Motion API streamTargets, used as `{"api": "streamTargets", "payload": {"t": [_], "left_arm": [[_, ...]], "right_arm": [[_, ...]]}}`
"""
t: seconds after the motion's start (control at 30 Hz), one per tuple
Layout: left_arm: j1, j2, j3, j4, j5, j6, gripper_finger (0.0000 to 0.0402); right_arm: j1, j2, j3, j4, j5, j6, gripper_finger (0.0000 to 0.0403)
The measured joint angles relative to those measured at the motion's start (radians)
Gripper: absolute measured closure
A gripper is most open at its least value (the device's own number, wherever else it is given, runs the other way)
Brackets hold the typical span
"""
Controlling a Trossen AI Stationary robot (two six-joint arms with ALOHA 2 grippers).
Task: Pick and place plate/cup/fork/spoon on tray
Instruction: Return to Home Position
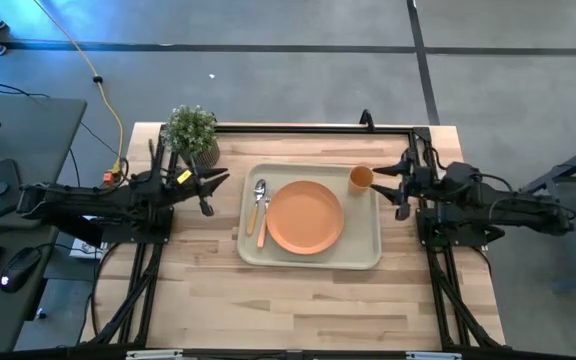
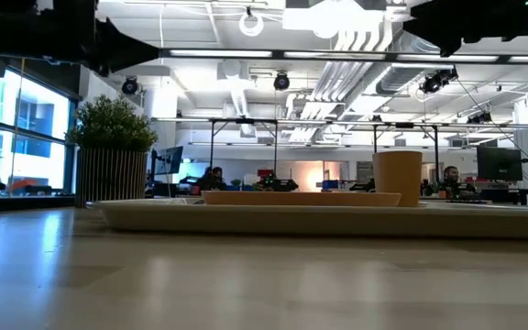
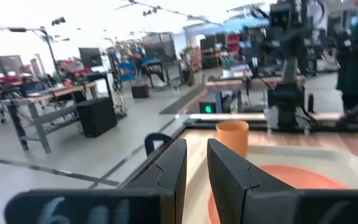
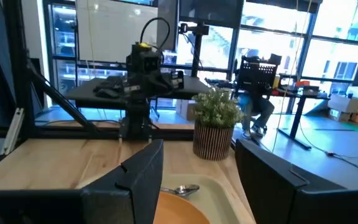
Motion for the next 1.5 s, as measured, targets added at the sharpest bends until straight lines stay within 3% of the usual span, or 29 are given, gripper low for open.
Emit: {"api": "streamTargets", "payload": {"t": [0.23,0.57,0.83,1.1,1.5], "left_arm": [[0.038,-0.154,-0.021,-0.100,0.003,-0.004,0.0349],[0.041,-0.301,-0.021,-0.298,0.039,-0.054,0.0349],[0.040,-0.407,-0.021,-0.412,0.051,-0.081,0.0349],[0.040,-0.441,-0.021,-0.501,0.056,-0.096,0.0349],[0.040,-0.442,-0.021,-0.536,0.088,-0.122,0.0367]], "right_arm": [[0.000,-0.120,-0.002,-0.133,0.001,0.035,0.0211],[0.000,-0.269,-0.192,0.043,0.009,0.056,0.0211],[0.000,-0.337,-0.224,-0.012,0.010,0.136,0.0211],[0.000,-0.339,-0.225,-0.091,0.011,0.203,0.0211],[0.000,-0.339,-0.333,0.012,0.042,0.231,0.0211]]}}
